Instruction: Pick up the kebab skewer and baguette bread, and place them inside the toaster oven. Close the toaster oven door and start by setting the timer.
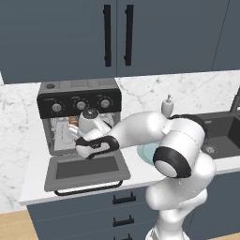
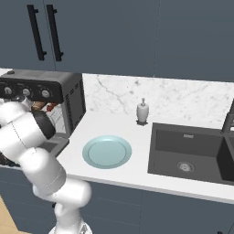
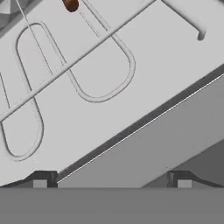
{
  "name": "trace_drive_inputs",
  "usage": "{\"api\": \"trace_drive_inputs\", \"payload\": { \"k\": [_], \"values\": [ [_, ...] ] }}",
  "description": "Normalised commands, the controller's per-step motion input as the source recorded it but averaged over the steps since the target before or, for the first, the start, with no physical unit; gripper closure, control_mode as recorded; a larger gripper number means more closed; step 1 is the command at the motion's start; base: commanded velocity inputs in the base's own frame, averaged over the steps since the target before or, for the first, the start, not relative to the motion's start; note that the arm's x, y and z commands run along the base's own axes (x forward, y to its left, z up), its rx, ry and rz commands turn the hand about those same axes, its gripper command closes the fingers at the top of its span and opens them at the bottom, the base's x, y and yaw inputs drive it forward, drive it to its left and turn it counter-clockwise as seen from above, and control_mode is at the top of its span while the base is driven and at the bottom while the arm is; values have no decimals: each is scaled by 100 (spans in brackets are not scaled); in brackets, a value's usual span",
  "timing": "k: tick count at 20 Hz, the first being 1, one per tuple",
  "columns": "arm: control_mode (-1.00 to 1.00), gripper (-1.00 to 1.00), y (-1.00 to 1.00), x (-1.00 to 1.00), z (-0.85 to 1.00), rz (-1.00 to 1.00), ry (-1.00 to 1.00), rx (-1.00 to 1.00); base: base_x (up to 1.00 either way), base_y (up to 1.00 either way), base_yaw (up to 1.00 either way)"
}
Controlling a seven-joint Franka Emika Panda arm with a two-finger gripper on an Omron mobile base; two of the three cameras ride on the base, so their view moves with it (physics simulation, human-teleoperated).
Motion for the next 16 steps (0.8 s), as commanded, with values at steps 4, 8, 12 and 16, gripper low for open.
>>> {"api": "trace_drive_inputs", "payload": {
  "k": [4, 8, 12, 16],
  "values": [
    [-100, -100, 0, -96, 57, 3, 4, 0, 0, 0, 0],
    [-100, -100, 0, -100, 48, 10, 8, 0, 0, 0, 0],
    [-100, -100, -13, -100, 13, 26, 9, -2, 0, 0, 0],
    [-100, -100, -23, -100, 0, 34, 4, 0, 0, 0, 0]
  ]
}}
